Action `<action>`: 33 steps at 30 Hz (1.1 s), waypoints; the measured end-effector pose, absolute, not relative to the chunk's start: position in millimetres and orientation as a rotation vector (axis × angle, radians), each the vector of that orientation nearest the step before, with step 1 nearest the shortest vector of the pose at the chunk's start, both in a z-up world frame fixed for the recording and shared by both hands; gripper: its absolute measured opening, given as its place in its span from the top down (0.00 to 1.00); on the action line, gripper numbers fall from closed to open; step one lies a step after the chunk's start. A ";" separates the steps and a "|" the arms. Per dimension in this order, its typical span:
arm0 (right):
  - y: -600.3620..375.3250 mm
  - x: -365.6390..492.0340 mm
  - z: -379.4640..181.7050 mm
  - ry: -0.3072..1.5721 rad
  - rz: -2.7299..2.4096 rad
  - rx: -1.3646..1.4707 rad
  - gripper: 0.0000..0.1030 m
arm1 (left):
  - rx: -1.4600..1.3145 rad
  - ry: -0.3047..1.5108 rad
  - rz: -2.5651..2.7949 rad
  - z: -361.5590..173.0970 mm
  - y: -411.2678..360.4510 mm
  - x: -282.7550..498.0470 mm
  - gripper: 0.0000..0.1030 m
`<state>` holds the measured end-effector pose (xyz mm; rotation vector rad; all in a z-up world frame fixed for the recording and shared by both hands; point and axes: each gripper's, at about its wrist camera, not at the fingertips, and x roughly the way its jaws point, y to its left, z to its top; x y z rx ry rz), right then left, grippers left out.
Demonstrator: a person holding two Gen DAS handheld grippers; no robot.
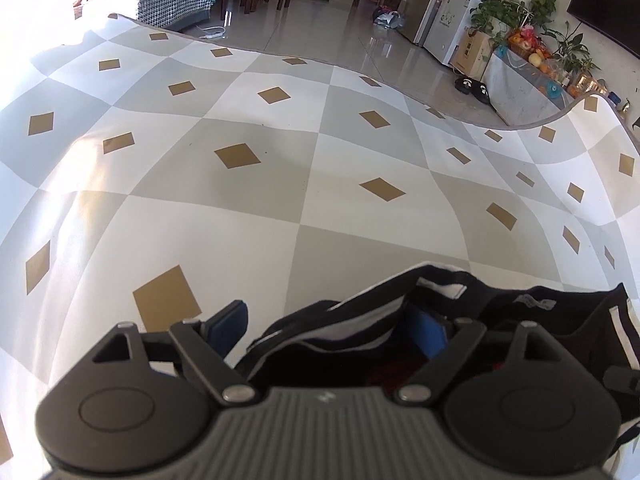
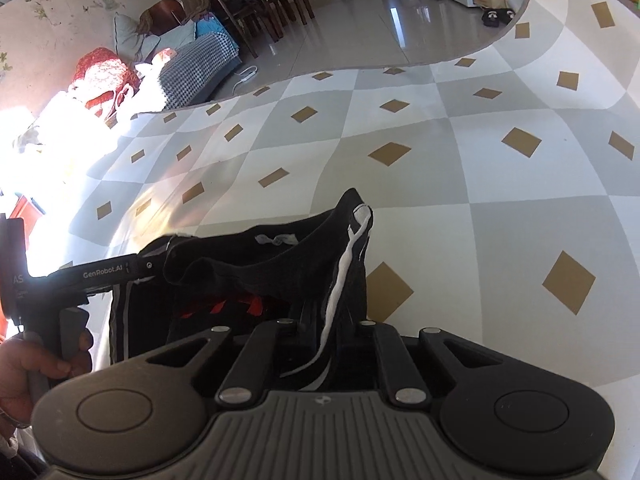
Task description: Fold clothes
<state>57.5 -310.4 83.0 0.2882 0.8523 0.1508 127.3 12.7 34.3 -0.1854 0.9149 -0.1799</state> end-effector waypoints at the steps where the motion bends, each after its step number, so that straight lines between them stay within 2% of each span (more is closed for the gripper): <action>1: -312.4 58.8 86.2 0.823 0.132 0.287 0.92 | -0.191 0.907 -0.179 36.5 13.0 126.8 0.14; 7: -323.7 66.9 103.8 0.665 0.022 0.288 0.90 | -0.179 0.895 -0.174 44.9 10.5 122.0 0.11; 12: -330.7 70.0 110.8 0.654 0.024 0.329 0.78 | -0.136 0.881 -0.188 54.5 6.6 115.9 0.11; 23: -304.2 55.5 114.1 0.723 0.274 0.294 0.68 | -0.077 0.891 -0.308 75.8 -9.0 93.7 0.08; 33: -313.7 33.0 110.1 0.840 0.263 0.317 0.58 | 0.013 0.942 -0.351 67.7 -20.5 68.6 0.08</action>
